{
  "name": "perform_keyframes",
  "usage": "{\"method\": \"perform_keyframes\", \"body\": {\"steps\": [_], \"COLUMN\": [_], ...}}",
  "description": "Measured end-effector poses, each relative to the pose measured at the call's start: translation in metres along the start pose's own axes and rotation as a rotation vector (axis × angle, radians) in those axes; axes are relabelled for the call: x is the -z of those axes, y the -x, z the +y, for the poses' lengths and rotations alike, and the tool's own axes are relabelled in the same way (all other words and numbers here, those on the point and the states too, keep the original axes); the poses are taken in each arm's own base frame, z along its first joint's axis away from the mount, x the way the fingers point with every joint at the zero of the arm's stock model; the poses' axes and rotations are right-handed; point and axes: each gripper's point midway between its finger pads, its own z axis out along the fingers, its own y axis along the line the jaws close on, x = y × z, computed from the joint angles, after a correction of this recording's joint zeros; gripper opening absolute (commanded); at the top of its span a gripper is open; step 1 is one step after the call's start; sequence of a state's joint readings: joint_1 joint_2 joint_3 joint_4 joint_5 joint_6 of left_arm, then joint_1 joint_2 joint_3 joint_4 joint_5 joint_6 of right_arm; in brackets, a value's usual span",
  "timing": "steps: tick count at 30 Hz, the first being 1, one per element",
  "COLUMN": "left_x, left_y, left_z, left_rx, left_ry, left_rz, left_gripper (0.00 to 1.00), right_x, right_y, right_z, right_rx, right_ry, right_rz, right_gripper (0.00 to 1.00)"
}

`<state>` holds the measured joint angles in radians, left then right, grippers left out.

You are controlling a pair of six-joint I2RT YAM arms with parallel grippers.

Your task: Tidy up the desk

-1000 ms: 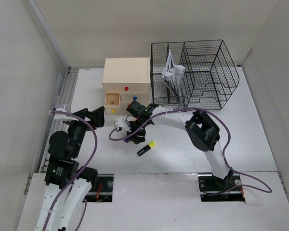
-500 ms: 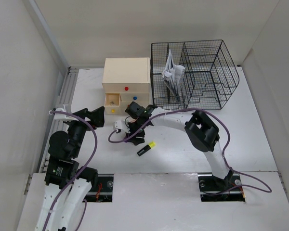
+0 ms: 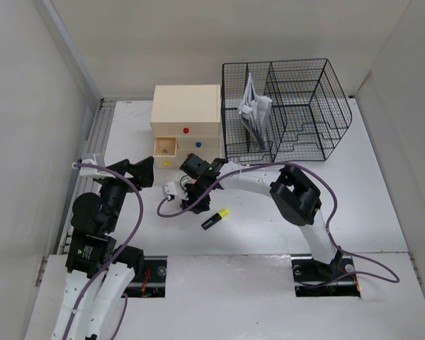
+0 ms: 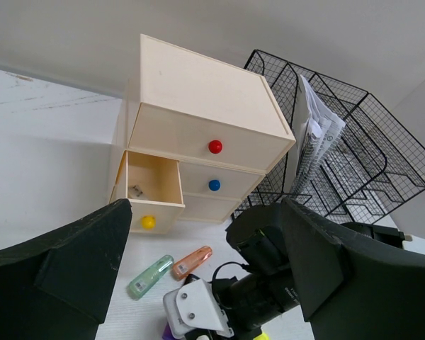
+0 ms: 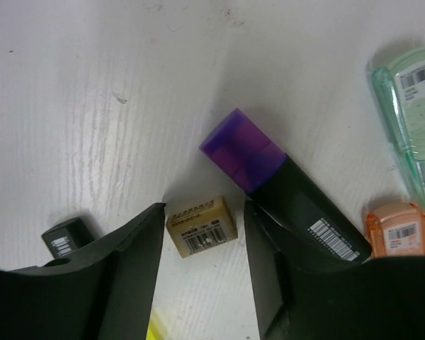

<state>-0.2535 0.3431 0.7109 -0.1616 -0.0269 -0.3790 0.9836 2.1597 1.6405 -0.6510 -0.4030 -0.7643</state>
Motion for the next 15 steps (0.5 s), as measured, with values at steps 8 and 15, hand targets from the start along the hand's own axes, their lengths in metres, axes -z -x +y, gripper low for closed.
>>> {"method": "perform_keyframes", "body": {"steps": [8,15], "left_x": [0.0,0.0], "left_y": [0.0,0.0], "left_z": [-0.0001,-0.0001], "left_rx": [0.0,0.0], "left_ry": [0.0,0.0], "left_rz": [0.0,0.0], "left_gripper": [0.84,0.84], "right_x": [0.0017,0.0036], "right_y": [-0.0033,-0.0074], "right_z": [-0.0062,-0.0055], "right_rx": [0.02,0.044], "right_ry": [-0.044,-0.045], "right_rz": [0.032,0.047], "right_gripper": [0.63,0.27]}}
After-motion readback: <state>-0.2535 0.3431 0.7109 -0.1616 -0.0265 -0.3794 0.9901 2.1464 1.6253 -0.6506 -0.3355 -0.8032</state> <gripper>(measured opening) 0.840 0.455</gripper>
